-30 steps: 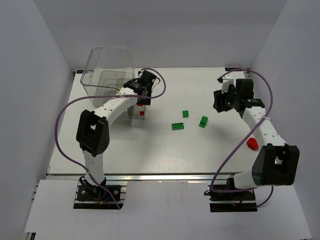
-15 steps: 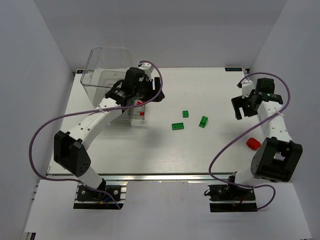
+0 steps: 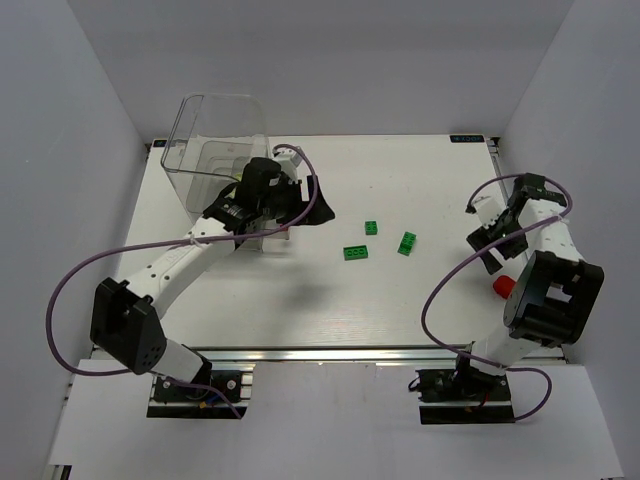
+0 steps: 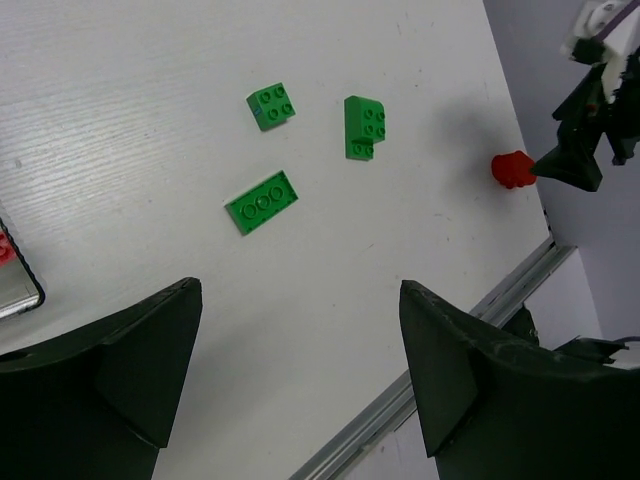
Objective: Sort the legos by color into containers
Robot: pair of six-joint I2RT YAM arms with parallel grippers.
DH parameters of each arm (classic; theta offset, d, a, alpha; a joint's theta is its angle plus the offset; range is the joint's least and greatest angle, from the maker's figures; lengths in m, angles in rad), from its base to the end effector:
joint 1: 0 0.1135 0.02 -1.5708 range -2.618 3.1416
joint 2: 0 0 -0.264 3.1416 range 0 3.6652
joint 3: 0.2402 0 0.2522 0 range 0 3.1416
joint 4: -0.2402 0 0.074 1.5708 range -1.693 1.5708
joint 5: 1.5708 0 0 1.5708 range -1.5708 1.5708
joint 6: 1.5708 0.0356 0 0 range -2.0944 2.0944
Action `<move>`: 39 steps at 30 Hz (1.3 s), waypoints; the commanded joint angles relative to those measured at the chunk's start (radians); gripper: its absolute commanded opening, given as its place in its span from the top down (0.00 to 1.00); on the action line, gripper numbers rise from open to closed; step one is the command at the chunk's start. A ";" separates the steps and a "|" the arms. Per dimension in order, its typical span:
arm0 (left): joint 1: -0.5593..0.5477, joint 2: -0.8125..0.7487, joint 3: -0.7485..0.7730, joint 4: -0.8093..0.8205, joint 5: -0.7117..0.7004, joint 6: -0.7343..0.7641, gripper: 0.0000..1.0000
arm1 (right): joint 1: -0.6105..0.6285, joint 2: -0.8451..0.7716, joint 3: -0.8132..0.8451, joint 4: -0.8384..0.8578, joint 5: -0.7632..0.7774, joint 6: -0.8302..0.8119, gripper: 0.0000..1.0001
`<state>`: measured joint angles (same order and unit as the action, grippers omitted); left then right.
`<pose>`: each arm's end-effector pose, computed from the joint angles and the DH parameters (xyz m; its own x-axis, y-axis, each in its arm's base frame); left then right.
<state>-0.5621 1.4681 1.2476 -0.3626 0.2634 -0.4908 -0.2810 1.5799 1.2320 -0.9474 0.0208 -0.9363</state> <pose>0.2790 -0.1867 0.3214 -0.7401 -0.0716 -0.6687 0.3965 0.7567 -0.5199 0.2909 -0.0847 0.2449 -0.7757 -0.6142 -0.1451 -0.5770 0.7834 -0.2310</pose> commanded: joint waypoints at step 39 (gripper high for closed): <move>0.001 -0.519 -0.218 -0.087 -0.213 -0.104 0.10 | 0.370 0.299 0.490 -0.268 -0.685 0.209 1.00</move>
<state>-0.5621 0.9855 1.0035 -0.4072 0.1246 -0.6025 -0.0219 1.8145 1.6066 -1.1500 -0.3832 -0.8848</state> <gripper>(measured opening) 0.896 0.525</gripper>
